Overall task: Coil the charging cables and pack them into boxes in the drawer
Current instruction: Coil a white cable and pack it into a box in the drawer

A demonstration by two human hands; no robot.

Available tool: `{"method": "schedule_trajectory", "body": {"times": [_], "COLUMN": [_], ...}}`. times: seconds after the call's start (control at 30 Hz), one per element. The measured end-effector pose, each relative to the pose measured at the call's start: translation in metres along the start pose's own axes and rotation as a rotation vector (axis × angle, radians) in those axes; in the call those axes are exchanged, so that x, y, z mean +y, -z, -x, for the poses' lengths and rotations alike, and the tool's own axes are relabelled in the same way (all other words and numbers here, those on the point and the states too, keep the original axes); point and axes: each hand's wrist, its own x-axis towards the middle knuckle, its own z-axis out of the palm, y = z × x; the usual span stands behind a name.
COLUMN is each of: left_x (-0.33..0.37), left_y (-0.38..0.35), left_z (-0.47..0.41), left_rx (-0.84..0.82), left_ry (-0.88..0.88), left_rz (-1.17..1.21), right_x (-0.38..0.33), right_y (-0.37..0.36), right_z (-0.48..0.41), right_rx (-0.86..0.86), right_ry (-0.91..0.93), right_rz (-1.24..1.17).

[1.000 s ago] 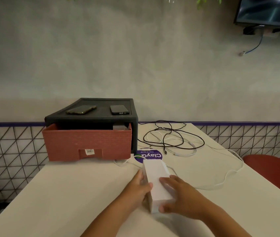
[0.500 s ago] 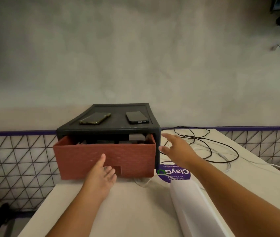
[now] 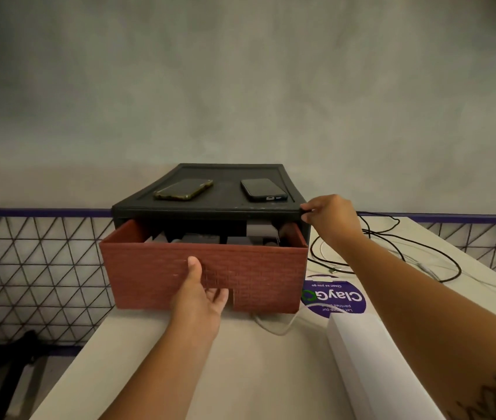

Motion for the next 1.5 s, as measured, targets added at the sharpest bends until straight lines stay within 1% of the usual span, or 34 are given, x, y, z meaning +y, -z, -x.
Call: {"method": "schedule_trajectory", "body": {"times": [0.27,0.57,0.7,0.83,0.97,1.07,1.13,1.2,1.3,1.37,1.47,1.5], "left_x": [-0.003,0.001,0.000,-0.003,-0.001,-0.001,-0.005,-0.013,-0.029,-0.042,-0.061,-0.068], "left_y": [0.028,0.061,0.079,0.096,0.104,0.106,0.108,0.111,0.113,0.109,0.100,0.097], "left_z": [0.044,0.087,0.111,0.131,0.141,0.143,0.144,0.146,0.157,0.168,0.187,0.193], "left_rx": [-0.048,-0.041,-0.040,-0.024,-0.011,0.006,0.033,0.057,0.067,0.036,-0.074,-0.113], "left_ry": [-0.007,-0.044,-0.036,-0.068,-0.096,-0.088,-0.063,-0.030,0.015,0.039,0.076,0.079], "left_rz": [0.037,0.004,0.039,0.022,0.005,0.005,-0.022,-0.057,-0.104,-0.129,-0.223,-0.280], "right_x": [-0.002,-0.010,-0.010,-0.009,-0.006,0.001,0.012,0.027,0.052,0.062,0.069,0.070], "right_y": [-0.003,-0.002,-0.002,0.002,0.010,0.019,0.026,0.031,0.036,0.041,0.044,0.044], "right_z": [0.005,0.009,0.008,0.006,0.013,0.034,0.052,0.072,0.105,0.128,0.156,0.164], "right_rx": [0.018,0.019,0.008,-0.068,-0.225,-0.324,-0.318,-0.322,-0.431,-0.496,-0.593,-0.592], "right_ry": [-0.001,0.002,0.015,0.039,0.082,0.083,0.102,0.089,0.072,0.115,0.240,0.269], "right_rz": [0.000,0.041,0.096,0.239,0.358,0.287,0.252,0.249,0.282,0.331,0.451,0.473]}}
